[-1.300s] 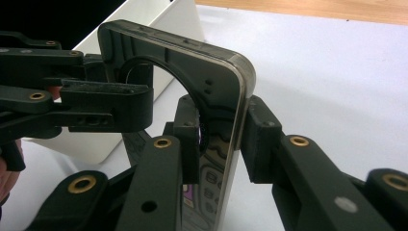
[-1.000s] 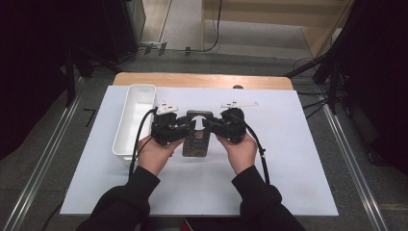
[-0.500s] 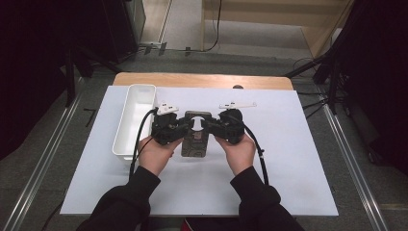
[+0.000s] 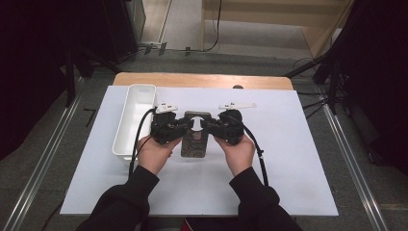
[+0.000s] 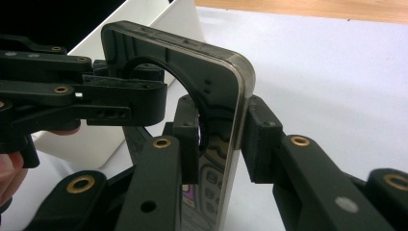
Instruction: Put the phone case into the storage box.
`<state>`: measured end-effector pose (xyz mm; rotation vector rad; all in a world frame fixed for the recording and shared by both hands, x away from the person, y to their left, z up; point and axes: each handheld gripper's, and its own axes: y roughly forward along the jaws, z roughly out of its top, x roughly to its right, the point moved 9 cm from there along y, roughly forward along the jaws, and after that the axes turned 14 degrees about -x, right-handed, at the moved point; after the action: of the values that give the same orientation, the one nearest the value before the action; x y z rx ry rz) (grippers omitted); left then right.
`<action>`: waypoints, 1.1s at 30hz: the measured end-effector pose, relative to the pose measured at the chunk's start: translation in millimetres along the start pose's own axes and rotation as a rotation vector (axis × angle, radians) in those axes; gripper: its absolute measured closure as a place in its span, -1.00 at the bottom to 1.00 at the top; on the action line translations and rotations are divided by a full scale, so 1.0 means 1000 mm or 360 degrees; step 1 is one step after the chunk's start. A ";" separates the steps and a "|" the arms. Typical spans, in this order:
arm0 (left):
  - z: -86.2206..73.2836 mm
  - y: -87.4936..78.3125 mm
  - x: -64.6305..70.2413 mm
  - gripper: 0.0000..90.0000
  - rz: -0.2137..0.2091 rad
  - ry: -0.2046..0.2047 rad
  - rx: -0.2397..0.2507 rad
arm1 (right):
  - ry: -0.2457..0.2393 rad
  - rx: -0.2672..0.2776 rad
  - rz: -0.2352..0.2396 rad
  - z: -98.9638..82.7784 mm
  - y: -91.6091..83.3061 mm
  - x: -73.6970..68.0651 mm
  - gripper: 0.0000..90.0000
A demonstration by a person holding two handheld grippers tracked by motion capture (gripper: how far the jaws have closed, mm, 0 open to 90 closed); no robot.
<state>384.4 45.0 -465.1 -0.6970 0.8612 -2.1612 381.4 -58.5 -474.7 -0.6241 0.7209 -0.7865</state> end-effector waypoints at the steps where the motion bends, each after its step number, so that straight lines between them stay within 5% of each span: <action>1: 0.000 0.000 0.000 0.61 -0.0005 -0.0006 0.0005 | -0.0002 0.0000 -0.0002 0.000 0.000 0.000 0.54; 8: 0.001 -0.002 0.001 0.62 -0.0017 0.0009 0.0004 | -0.0026 0.0018 0.0004 0.001 -0.002 -0.001 0.50; 19: 0.001 -0.003 0.001 0.63 -0.0039 0.0017 -0.0005 | -0.0086 0.0041 0.0060 0.000 -0.005 -0.004 0.19; 28: 0.002 -0.005 0.003 0.63 -0.0070 0.0032 -0.0002 | -0.0204 0.0048 0.0086 -0.001 -0.010 -0.005 -0.23; 33: 0.003 -0.009 0.007 0.63 -0.0146 0.0034 -0.0005 | -0.0225 0.0028 0.0115 -0.004 -0.014 -0.003 -0.25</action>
<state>378.4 43.0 -455.2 -0.7288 0.8591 -2.2529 371.5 -64.5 -466.2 -0.6277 0.6032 -0.6743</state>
